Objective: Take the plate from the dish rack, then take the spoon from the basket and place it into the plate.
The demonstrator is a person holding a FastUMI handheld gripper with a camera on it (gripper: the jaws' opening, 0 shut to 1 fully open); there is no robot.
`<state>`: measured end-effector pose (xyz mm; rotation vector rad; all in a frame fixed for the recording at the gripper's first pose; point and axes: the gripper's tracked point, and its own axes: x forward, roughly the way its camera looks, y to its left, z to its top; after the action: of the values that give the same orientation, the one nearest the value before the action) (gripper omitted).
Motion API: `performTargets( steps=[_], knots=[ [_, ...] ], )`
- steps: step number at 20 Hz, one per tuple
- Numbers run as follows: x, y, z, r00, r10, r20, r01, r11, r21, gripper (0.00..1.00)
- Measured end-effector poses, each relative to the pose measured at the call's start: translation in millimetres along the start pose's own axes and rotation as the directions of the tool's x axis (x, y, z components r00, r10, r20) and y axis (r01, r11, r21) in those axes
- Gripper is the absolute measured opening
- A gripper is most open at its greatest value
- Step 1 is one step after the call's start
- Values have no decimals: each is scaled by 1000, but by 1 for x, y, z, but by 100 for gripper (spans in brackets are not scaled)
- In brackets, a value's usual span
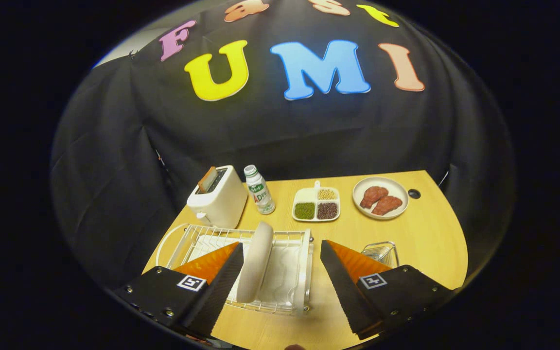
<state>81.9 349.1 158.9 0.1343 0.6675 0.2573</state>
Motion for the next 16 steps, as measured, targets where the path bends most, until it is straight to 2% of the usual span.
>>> performTargets(
  steps=[6, 16],
  knots=[
    [45, 22, -28, 982, -17, -190, 25, 999, 43, 99],
    [96, 24, -53, 940, -96, -326, 116, 992, 42, 99]
  ],
)
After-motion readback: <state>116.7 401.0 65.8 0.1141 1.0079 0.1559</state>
